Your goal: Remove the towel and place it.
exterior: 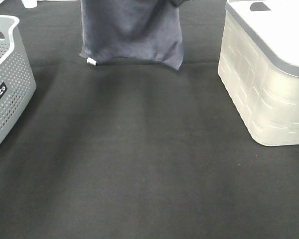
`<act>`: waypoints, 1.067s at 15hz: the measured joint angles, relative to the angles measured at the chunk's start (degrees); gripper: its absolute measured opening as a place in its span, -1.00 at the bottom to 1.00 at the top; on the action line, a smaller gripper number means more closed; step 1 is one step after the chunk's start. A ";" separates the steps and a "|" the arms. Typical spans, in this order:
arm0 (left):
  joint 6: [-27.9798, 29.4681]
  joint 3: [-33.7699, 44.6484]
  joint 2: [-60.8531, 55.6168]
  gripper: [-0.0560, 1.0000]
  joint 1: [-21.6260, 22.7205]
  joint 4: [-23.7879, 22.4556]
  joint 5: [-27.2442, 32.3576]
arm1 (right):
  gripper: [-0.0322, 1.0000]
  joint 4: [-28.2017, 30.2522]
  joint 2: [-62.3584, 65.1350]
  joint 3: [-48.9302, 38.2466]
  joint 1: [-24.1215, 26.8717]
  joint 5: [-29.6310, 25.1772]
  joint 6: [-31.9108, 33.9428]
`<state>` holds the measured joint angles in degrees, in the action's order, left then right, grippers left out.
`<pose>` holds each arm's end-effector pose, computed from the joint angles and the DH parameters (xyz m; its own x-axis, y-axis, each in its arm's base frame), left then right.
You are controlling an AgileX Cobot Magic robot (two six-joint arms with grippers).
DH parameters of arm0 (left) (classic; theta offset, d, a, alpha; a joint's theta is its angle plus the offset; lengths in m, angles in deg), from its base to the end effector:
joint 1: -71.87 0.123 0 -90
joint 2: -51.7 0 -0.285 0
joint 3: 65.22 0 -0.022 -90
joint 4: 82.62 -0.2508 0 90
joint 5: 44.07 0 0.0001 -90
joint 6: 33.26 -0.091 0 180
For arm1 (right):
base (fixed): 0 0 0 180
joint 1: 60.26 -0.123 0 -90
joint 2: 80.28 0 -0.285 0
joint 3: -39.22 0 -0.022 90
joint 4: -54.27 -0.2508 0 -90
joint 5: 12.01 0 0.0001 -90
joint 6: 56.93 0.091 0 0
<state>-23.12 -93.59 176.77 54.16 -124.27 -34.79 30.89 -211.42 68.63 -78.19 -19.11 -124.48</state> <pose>0.4824 -0.1438 0.3274 -0.0875 0.5676 -0.8186 0.2903 0.8007 0.5241 0.4970 0.1655 0.2796 0.0327 -0.7230 -0.6901 -0.4599 0.6021 -0.6526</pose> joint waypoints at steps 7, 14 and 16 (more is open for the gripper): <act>-16.04 5.50 2.98 -0.89 -4.35 15.76 29.68 | -0.93 2.35 -3.04 0.00 0.00 -36.90 7.96; -34.78 6.07 3.04 -0.89 -4.30 37.01 57.18 | -0.93 8.88 -3.04 0.00 0.00 -61.82 20.11; -35.18 6.93 3.15 -0.89 -4.30 37.93 59.64 | -0.93 8.82 -3.04 0.00 0.00 -62.05 21.54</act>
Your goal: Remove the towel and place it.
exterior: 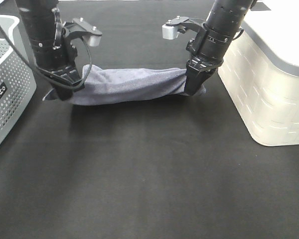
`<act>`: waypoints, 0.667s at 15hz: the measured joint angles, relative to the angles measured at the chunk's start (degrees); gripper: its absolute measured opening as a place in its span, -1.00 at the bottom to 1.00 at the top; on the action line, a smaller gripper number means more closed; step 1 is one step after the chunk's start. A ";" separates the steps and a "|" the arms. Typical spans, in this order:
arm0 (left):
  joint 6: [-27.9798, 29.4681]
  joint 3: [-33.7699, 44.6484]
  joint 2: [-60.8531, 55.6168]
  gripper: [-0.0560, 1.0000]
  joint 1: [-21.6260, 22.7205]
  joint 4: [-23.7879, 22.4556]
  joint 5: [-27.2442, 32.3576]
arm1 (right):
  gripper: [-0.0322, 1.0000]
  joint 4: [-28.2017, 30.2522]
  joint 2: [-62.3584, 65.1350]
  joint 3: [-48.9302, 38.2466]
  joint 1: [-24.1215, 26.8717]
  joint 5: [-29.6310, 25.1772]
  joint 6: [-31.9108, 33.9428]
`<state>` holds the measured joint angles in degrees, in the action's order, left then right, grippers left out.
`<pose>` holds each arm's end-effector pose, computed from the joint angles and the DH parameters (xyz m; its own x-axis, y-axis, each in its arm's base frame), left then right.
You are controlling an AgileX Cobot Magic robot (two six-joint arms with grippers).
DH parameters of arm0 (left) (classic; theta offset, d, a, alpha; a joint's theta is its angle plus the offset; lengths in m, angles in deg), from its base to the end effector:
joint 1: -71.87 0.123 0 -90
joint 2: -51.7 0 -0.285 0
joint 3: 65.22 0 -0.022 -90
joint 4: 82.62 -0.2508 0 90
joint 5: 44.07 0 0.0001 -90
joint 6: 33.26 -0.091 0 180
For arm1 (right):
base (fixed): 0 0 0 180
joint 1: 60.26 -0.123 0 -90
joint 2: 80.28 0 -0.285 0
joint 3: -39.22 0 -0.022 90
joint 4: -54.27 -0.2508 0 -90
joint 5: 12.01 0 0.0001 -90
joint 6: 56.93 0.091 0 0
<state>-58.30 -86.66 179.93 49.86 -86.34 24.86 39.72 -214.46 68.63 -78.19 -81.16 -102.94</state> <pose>0.4003 -0.1559 0.2049 -0.6639 0.7467 -0.0407 0.7421 0.6646 0.0876 0.4282 0.1610 0.1969 -0.5037 -0.8297 -0.2407 -0.8631 0.4949 0.1005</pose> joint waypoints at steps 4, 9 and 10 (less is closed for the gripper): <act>0.00 5.56 0.06 -0.89 0.00 3.72 0.34 | -0.93 -1.89 0.00 -3.67 0.00 0.00 1.55; 0.00 11.46 0.06 -0.89 0.00 7.22 0.40 | -0.93 -2.29 -0.40 -10.71 0.00 -0.06 2.98; 0.00 13.46 0.06 -0.89 -0.23 7.79 0.34 | -0.93 -2.35 -0.40 -12.55 0.00 -0.06 2.98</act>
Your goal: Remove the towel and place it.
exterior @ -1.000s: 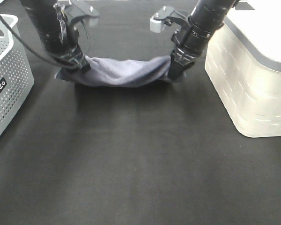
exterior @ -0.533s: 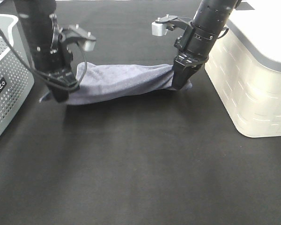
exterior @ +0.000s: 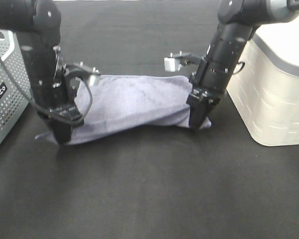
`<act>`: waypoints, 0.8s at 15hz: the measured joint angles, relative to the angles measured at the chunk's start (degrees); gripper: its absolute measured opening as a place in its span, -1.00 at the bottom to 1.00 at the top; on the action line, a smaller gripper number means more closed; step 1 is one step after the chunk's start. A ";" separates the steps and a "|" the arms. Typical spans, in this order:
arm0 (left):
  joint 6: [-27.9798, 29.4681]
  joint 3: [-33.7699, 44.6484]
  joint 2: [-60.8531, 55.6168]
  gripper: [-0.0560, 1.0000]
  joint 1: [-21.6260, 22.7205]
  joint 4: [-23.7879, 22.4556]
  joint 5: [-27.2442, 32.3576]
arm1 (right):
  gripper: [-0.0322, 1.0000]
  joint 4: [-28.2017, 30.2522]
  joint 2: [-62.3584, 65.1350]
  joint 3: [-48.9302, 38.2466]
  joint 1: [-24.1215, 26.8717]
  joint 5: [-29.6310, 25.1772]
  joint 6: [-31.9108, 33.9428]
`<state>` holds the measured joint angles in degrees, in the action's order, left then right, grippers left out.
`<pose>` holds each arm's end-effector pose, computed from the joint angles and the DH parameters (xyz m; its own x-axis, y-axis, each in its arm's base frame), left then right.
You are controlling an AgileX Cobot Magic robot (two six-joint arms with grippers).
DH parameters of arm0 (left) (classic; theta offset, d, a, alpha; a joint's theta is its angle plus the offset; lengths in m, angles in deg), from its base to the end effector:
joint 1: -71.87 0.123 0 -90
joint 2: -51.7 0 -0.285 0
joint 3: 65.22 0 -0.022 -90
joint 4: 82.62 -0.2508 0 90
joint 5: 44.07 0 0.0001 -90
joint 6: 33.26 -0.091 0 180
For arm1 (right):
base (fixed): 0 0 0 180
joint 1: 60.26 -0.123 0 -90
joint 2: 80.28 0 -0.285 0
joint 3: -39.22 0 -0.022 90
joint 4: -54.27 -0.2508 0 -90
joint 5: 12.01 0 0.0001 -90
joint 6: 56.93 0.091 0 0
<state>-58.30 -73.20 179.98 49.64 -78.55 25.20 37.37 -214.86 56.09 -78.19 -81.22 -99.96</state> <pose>0.3579 -0.1528 0.1497 -0.6895 0.7133 0.1254 0.7021 0.7008 -0.1262 0.3948 0.1537 0.1418 -0.5955 -0.7996 -0.0776 -0.7829 0.5558 0.2796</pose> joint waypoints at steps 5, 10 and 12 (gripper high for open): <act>-1.03 1.78 0.00 -0.89 -2.01 0.34 0.00 | -0.93 0.06 0.00 -4.01 0.00 0.06 1.38; -1.43 1.83 0.00 -0.89 -2.12 0.34 0.00 | -0.64 -0.86 0.00 -4.07 0.00 0.06 3.90; -1.43 1.89 0.00 -0.89 -2.12 0.11 0.00 | -0.08 -1.09 0.11 -4.13 0.00 0.06 7.45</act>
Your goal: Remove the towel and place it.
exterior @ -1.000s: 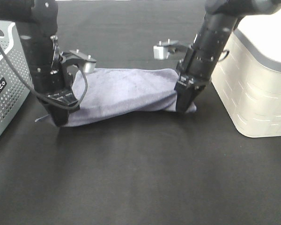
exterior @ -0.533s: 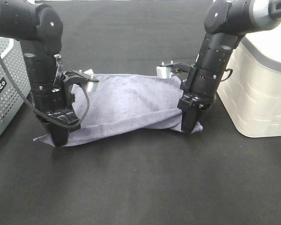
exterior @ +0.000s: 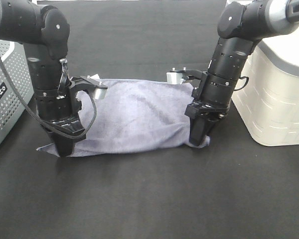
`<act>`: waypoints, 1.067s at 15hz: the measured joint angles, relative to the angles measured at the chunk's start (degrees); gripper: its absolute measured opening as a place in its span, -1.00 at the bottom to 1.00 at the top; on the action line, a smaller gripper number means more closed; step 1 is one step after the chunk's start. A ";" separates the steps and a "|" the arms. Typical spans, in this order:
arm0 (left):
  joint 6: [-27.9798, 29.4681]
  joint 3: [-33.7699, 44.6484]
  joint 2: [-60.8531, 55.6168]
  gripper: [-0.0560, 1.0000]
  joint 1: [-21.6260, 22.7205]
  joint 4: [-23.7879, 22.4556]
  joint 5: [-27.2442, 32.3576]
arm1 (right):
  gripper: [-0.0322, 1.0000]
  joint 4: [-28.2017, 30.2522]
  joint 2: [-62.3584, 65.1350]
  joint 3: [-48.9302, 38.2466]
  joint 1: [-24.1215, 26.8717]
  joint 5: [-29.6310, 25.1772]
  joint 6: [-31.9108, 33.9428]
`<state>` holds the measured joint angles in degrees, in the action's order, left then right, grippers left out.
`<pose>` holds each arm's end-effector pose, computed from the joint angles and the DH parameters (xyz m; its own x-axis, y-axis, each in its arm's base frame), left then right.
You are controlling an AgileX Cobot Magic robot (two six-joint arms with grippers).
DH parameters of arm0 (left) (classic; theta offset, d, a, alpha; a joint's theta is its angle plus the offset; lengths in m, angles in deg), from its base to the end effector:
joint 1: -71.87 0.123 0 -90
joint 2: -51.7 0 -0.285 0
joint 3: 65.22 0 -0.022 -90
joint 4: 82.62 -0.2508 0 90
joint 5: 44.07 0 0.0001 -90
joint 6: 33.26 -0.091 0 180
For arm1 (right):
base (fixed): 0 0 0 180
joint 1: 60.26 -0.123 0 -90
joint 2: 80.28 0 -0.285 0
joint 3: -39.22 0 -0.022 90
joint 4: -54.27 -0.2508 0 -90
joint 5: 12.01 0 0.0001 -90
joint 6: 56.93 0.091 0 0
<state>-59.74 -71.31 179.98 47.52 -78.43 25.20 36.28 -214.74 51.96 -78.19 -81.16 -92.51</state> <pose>0.3459 -0.1634 0.1428 -0.6408 0.7527 0.1510 0.7390 0.6581 -0.1443 0.3815 0.1511 0.1275 -0.6999 -0.7141 0.0126 -0.6708 0.6632 0.3320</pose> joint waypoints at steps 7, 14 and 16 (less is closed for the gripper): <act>0.74 0.46 0.00 -0.78 0.00 0.29 -0.06 | 0.26 -0.69 11.57 -10.77 0.00 -0.06 6.02; 5.10 5.84 0.00 0.09 0.00 1.32 0.23 | 0.26 -0.86 20.91 -15.58 0.00 -0.11 13.35; 6.93 5.96 0.00 0.10 0.00 2.58 0.34 | 0.26 -0.86 21.26 -15.58 0.00 -0.06 19.54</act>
<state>-52.80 -65.35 179.98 47.52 -75.86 25.54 35.42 -193.49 36.38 -78.19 -81.22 -72.98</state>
